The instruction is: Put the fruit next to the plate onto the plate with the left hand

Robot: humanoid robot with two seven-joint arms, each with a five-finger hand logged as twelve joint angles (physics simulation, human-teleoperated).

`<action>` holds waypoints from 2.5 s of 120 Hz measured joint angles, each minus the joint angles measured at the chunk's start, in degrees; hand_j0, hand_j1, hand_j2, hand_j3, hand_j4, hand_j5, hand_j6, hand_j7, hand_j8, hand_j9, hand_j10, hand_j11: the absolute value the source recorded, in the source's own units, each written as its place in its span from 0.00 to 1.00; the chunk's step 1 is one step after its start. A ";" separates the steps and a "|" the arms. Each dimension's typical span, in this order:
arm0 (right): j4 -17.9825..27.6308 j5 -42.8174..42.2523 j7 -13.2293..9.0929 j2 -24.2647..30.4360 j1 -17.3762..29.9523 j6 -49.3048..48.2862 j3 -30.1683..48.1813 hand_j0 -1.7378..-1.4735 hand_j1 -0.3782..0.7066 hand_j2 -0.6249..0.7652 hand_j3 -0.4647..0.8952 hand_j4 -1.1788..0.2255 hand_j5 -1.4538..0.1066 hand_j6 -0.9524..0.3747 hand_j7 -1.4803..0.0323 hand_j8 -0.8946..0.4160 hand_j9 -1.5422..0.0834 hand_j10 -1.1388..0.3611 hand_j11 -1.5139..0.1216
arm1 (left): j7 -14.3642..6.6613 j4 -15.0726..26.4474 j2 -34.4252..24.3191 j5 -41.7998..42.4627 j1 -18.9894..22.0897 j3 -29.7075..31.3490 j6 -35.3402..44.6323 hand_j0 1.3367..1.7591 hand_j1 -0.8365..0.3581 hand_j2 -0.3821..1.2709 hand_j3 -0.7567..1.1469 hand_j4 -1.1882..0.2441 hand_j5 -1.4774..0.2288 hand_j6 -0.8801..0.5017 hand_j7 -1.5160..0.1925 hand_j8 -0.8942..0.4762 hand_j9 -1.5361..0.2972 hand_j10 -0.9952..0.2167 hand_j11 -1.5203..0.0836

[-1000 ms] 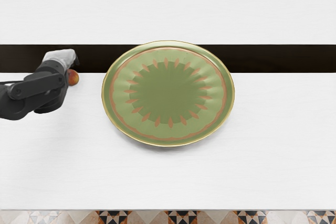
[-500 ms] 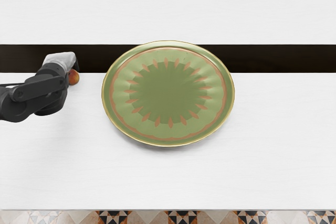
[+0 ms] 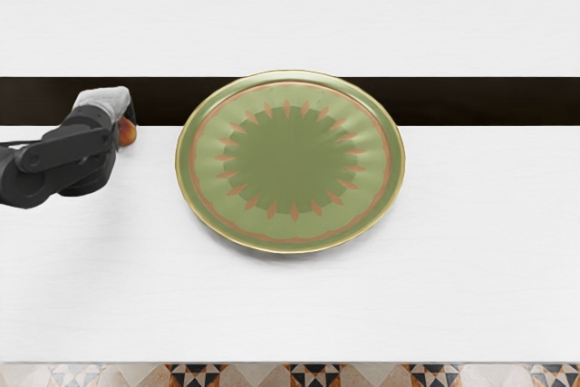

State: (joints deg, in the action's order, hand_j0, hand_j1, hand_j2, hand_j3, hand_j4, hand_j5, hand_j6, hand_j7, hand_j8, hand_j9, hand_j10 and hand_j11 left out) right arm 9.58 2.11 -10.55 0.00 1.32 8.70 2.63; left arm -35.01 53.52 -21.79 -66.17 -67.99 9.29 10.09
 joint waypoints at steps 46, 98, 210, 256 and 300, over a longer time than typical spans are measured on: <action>0.00 0.01 0.00 0.00 0.00 0.00 -0.01 0.30 0.03 0.45 0.34 0.84 0.93 0.72 0.98 0.68 0.95 0.76 0.93 | 0.03 4.09 0.15 3.80 -5.08 -3.94 -0.35 0.75 0.48 0.42 0.38 0.40 0.30 0.28 0.32 0.22 0.31 0.24 0.35; 0.00 0.00 0.00 0.00 0.00 0.00 0.00 0.30 0.03 0.45 0.34 0.84 0.93 0.72 0.98 0.68 0.95 0.76 0.93 | 0.05 6.14 5.91 4.55 -8.37 -11.85 -0.15 0.75 0.49 0.41 0.40 0.41 0.29 0.29 0.32 0.22 0.31 0.23 0.34; 0.00 0.00 0.00 0.00 0.00 0.00 -0.02 0.30 0.03 0.45 0.34 0.84 0.93 0.72 0.98 0.68 0.95 0.76 0.93 | 0.03 19.20 11.16 13.94 -6.94 -12.34 0.11 0.75 0.48 0.43 0.40 0.41 0.29 0.28 0.32 0.22 0.31 0.23 0.34; 0.00 0.00 0.00 0.00 0.00 0.00 -0.01 0.30 0.03 0.45 0.34 0.84 0.93 0.72 0.98 0.68 0.95 0.76 0.93 | 0.01 19.52 8.84 14.16 -5.56 -12.53 2.12 0.76 0.70 0.30 0.40 0.61 0.60 0.43 0.63 0.43 0.60 0.54 0.67; 0.00 0.00 0.00 0.00 0.00 0.00 0.00 0.30 0.03 0.45 0.34 0.84 0.93 0.72 0.98 0.68 0.95 0.76 0.93 | 0.01 19.77 0.71 20.89 1.84 -27.54 1.94 0.76 0.92 0.25 0.40 0.78 0.81 0.58 0.83 0.60 0.78 0.76 0.88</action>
State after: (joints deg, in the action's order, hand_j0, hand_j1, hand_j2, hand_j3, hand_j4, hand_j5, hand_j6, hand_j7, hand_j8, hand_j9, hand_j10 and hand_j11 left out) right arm 9.58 2.11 -10.55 0.00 1.32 8.70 2.63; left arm -35.00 73.29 -21.08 -45.28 -66.15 -18.25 12.03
